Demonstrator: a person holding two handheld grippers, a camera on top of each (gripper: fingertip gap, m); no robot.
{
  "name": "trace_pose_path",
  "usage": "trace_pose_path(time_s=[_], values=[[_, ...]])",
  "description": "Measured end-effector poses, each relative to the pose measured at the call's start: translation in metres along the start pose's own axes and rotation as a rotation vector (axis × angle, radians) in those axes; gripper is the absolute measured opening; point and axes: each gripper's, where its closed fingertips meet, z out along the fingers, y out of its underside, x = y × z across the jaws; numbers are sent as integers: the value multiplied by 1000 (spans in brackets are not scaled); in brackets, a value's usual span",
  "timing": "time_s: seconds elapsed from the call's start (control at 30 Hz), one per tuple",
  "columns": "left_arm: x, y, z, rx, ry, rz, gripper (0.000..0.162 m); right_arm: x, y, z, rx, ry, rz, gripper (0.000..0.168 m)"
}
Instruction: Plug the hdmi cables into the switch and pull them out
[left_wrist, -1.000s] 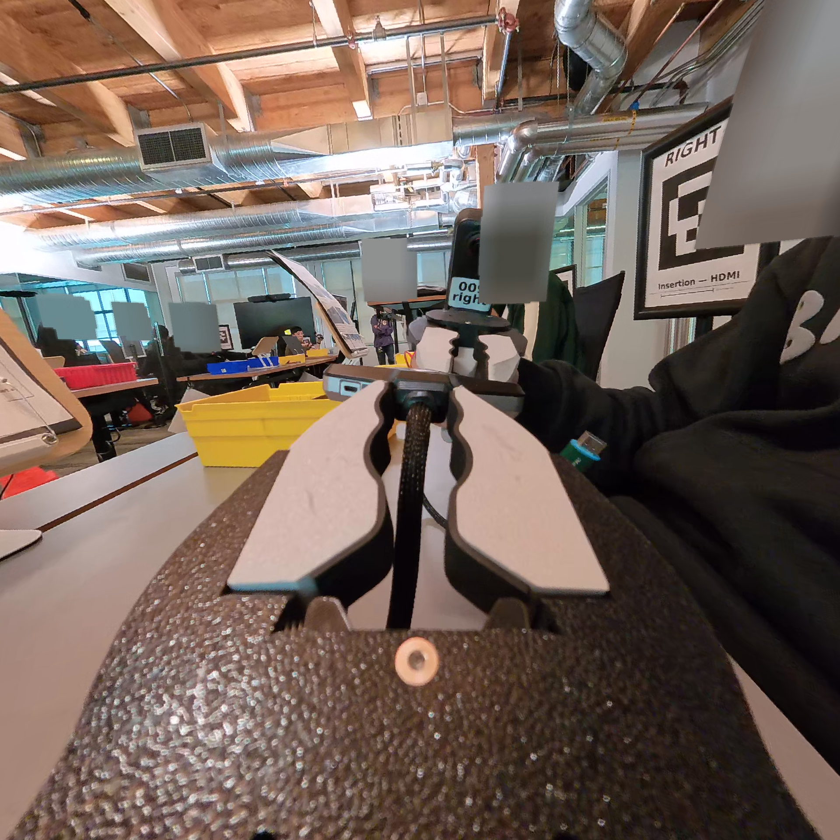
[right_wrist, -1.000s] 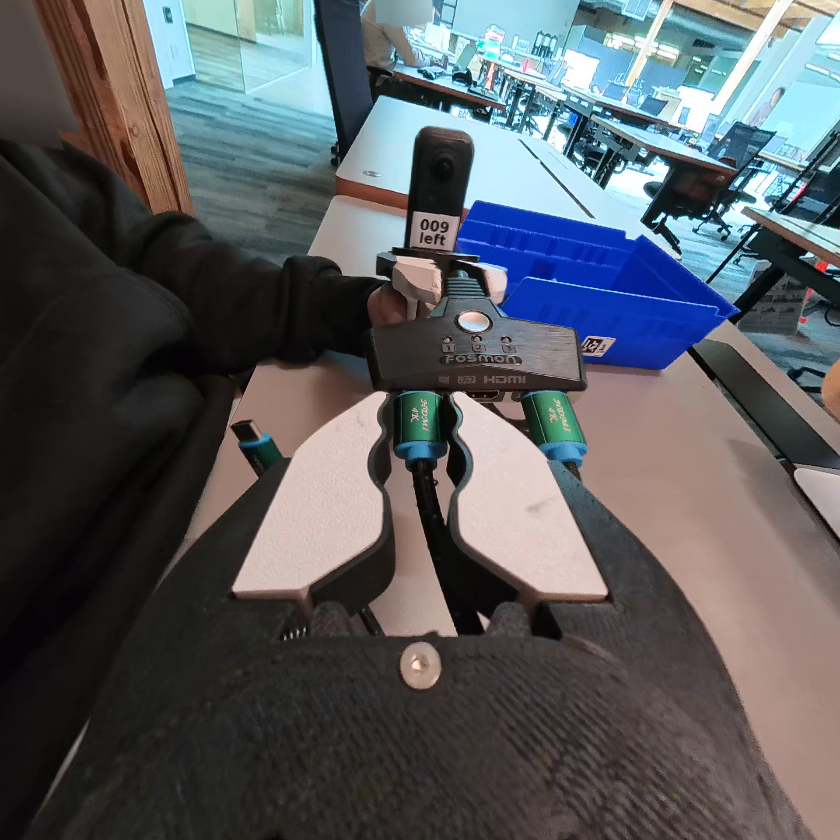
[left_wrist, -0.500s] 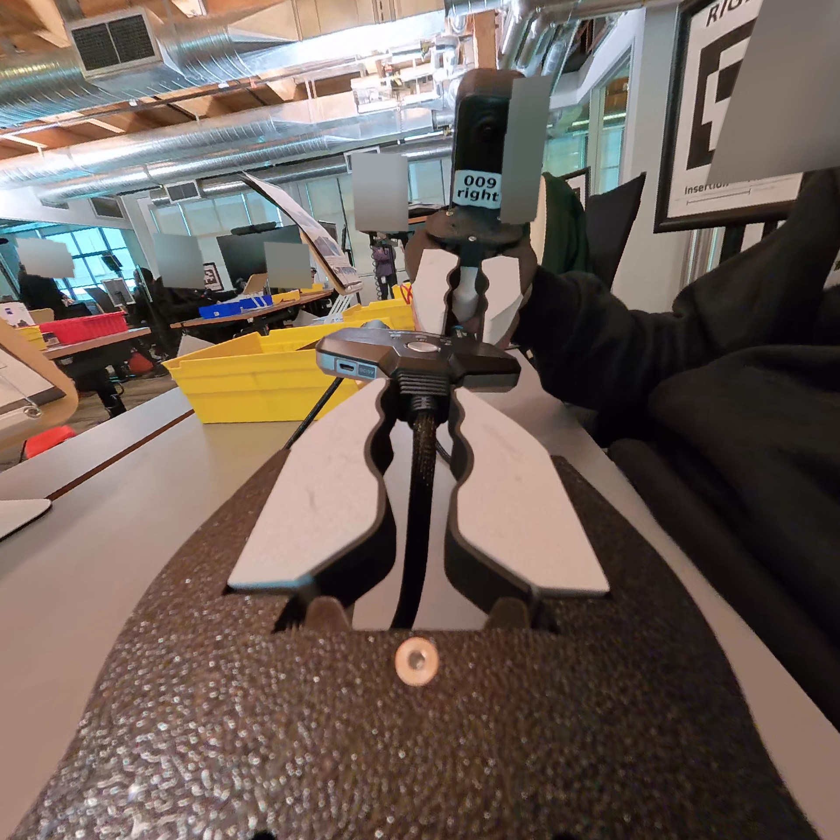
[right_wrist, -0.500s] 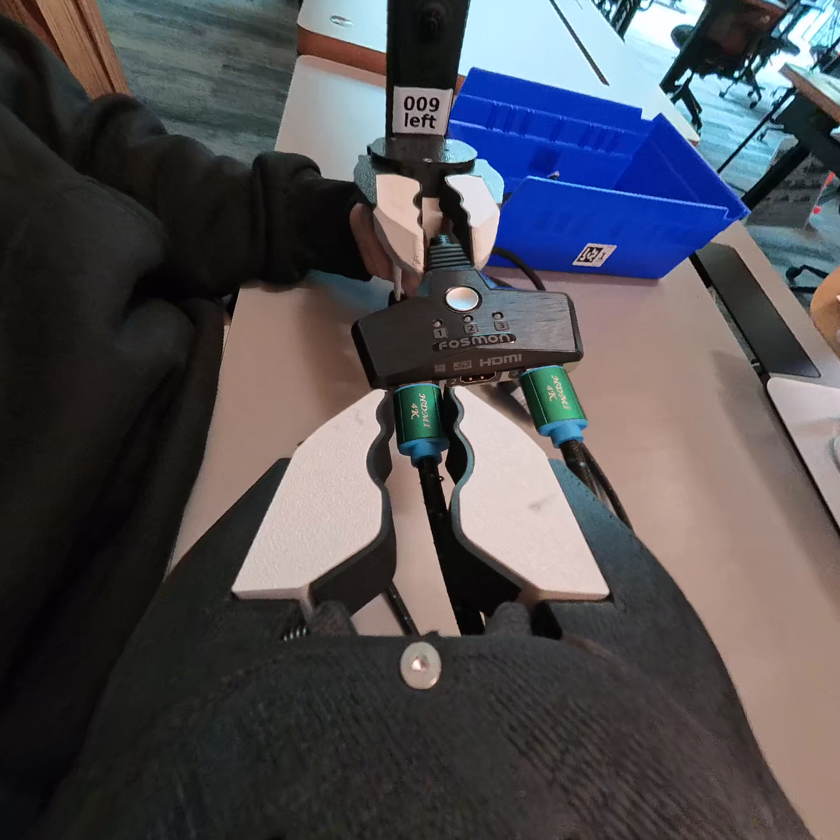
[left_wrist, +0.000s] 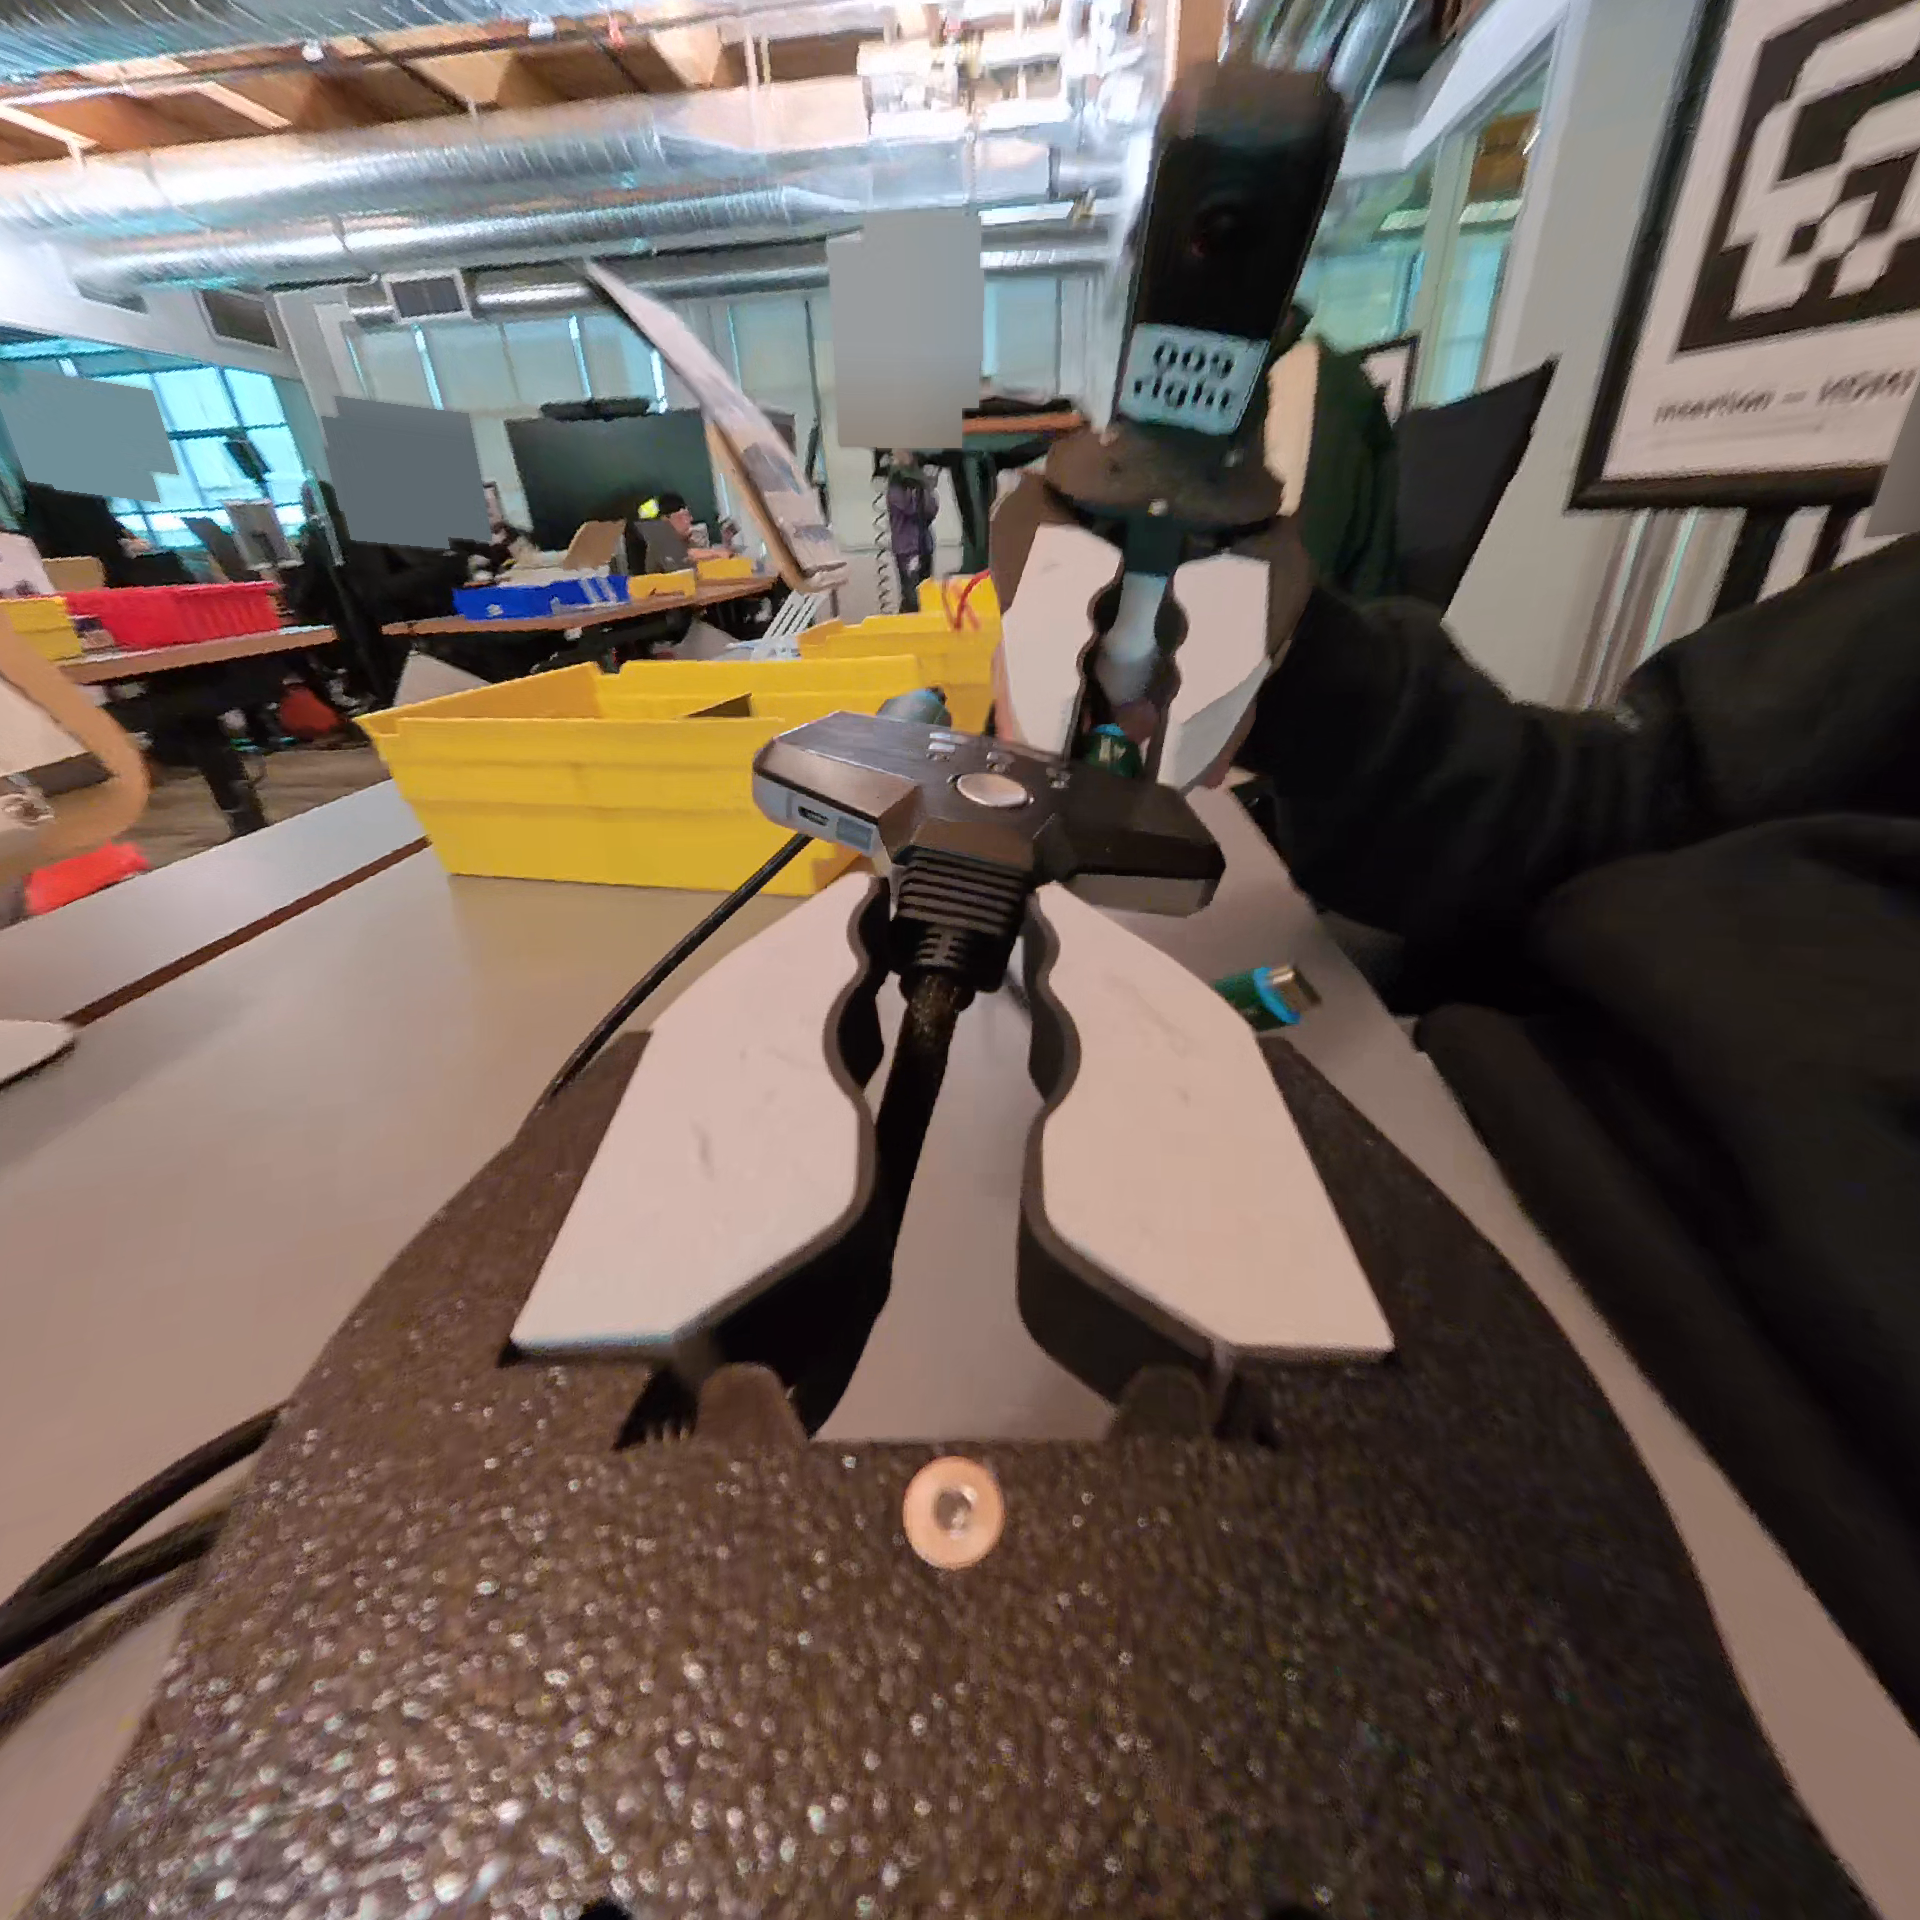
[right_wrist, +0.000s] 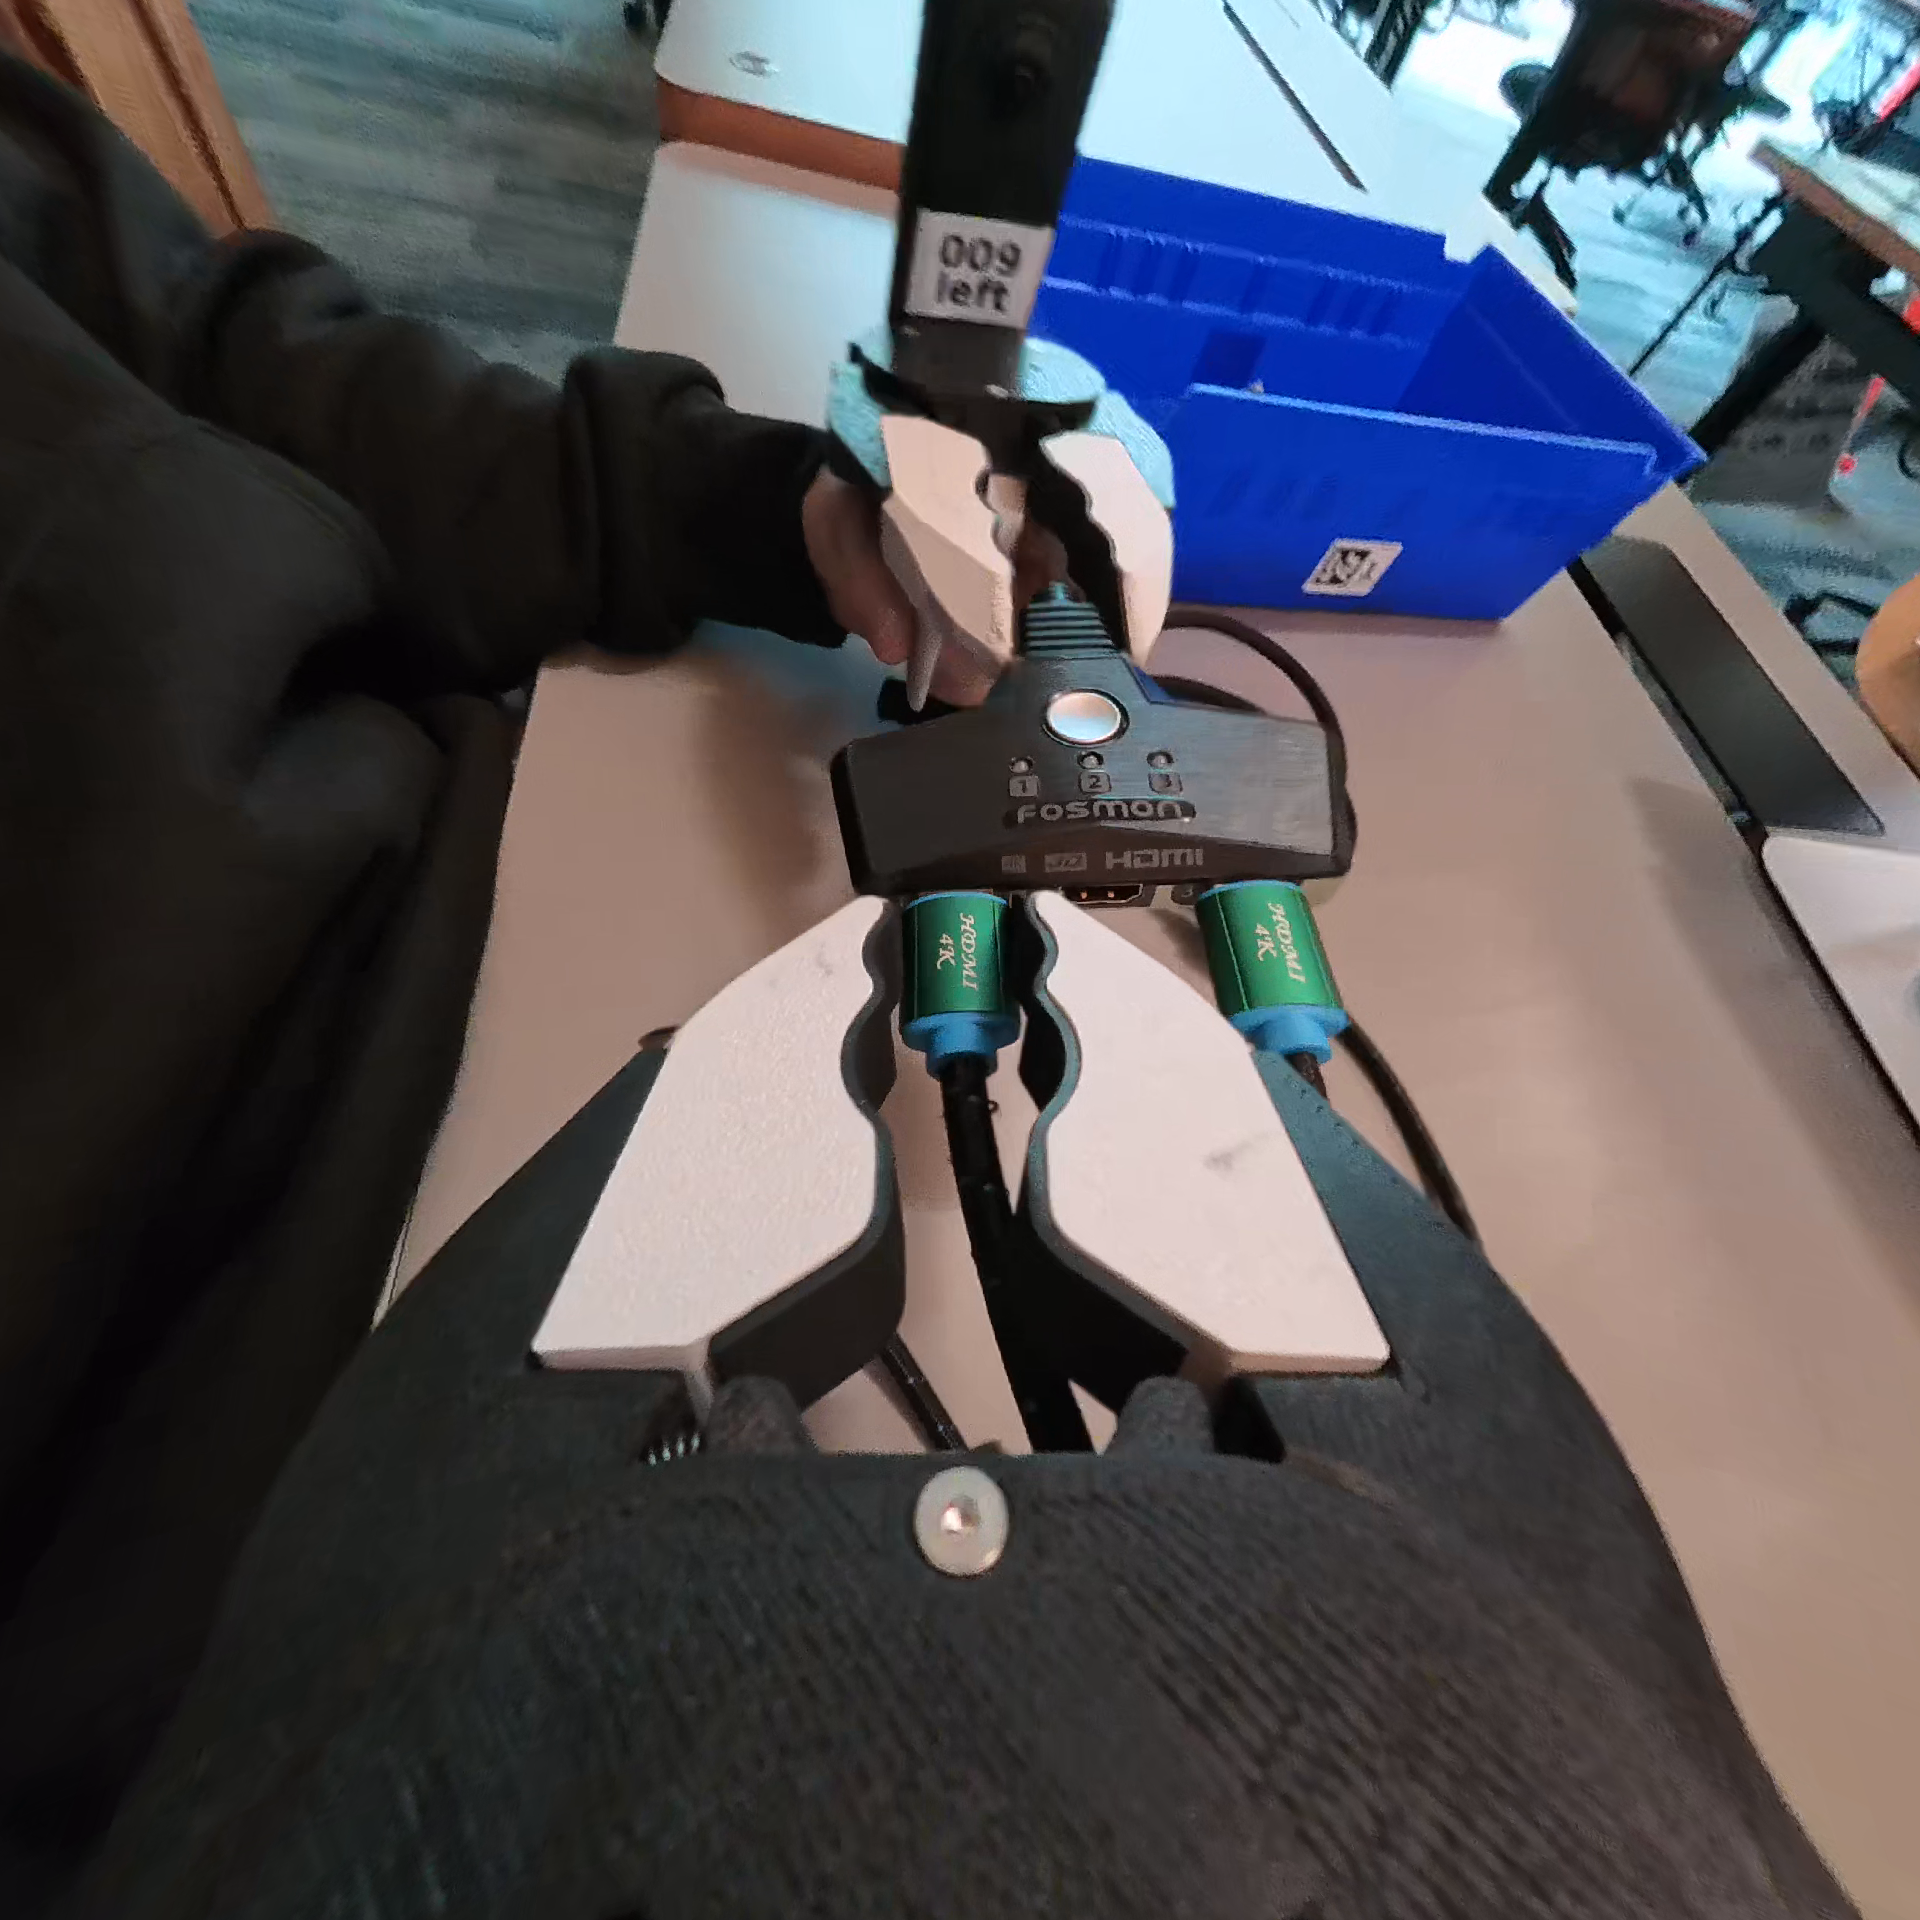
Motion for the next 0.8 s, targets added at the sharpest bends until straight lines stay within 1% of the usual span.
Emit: trace_pose_path(time_s=[0.07, 0.13, 0.23, 0.37, 0.67, 0.8], values=[[3, 0, 1, 0, 18, 1, 23, -2, -1, -2, 8, -18, 1, 20], [3, 3, 2, -28, 3, 39, 23, -2, 1, -2, 4, -18, -6, 20], [3, 5, 2, -24, 2, 36, 24, -1, 3, -1, 8, -19, 0, 20], [4, 12, 3, -62, 8, 57, 23, -1, 8, 1, -20, -16, -12, 20], [3, 12, 3, -59, 7, 51, 23, -1, 6, -1, 5, -39, -3, 20], [4, 14, 3, -83, -3, 110, 22, 1, 8, -1, 14, -51, 4, 20]])
